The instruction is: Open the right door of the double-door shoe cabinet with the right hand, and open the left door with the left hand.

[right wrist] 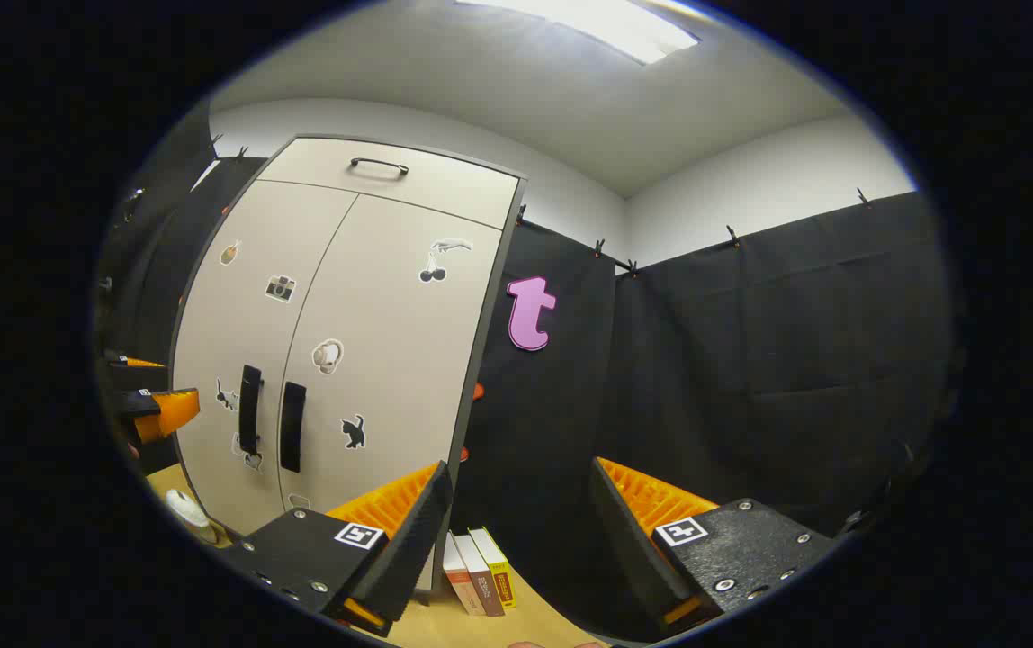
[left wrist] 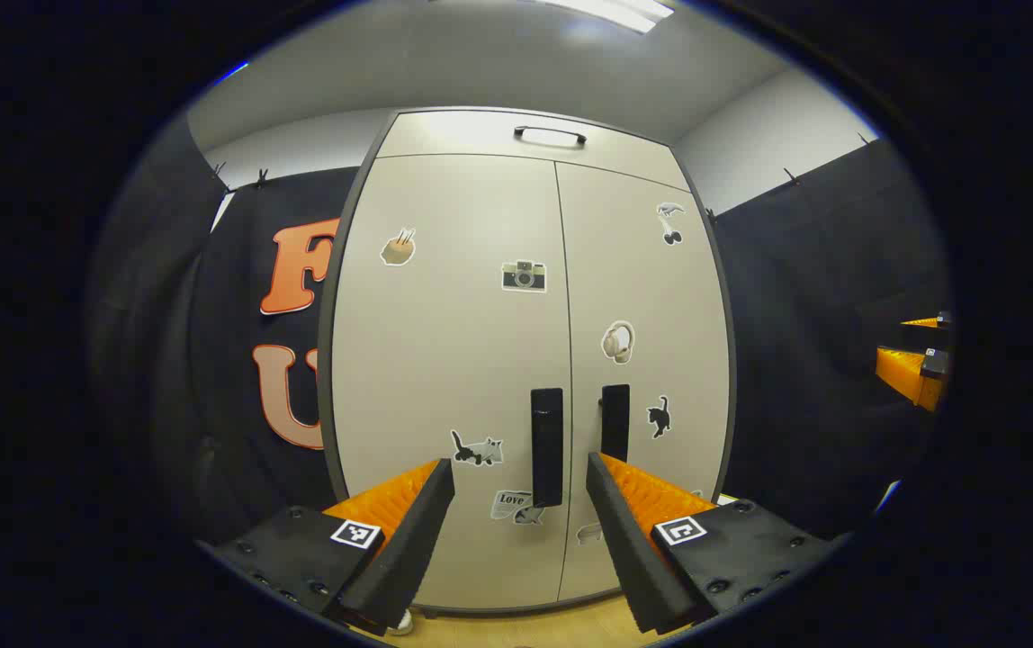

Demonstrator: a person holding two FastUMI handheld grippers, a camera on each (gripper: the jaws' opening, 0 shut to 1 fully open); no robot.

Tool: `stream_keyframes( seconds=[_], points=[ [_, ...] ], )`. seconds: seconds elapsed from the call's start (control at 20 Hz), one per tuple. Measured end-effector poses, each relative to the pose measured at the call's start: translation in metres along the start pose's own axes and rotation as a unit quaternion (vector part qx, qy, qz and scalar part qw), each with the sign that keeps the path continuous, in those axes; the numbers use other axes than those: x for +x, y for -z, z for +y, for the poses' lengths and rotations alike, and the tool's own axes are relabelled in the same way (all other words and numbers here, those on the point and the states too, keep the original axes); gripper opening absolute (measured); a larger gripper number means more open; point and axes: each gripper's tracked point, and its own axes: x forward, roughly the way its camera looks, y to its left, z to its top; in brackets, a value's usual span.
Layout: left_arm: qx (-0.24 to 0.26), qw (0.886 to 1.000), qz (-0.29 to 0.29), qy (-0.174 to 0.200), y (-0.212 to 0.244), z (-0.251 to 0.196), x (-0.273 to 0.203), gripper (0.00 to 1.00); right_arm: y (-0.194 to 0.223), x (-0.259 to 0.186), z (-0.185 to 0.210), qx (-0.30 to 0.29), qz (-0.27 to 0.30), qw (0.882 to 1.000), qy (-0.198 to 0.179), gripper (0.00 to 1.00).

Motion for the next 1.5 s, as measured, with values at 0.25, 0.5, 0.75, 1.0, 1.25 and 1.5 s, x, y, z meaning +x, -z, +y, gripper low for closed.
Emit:
stream_keyframes(
  seconds=[0.25,0.5,0.75,1.0,1.25,1.5],
  points=[
    [-0.008,1.000,0.000,0.013,0.003,0.004,0.010,0.96,0.006,-0.005,0.004,-0.006,0.017,1.000,0.021,0.94],
    [-0.014,1.000,-0.022,0.004,-0.024,0.016,-0.005,0.95,-0.017,-0.011,0.019,0.004,-0.010,1.000,0.000,0.94],
    [-0.023,0.999,-0.030,0.002,-0.054,0.034,0.005,0.95,-0.026,-0.004,0.037,0.012,-0.025,0.999,-0.033,0.94],
    [-0.026,0.999,-0.022,-0.038,-0.062,0.040,-0.001,0.96,-0.022,0.014,0.037,0.032,-0.032,0.997,-0.068,0.93],
    [-0.015,0.996,-0.035,-0.082,-0.078,0.045,-0.009,0.96,-0.015,0.034,0.032,0.048,-0.031,0.992,-0.111,0.92],
    [-0.039,0.995,-0.025,-0.093,-0.077,0.042,-0.006,0.96,0.000,0.046,0.035,0.061,-0.028,0.985,-0.160,0.93]
  ],
)
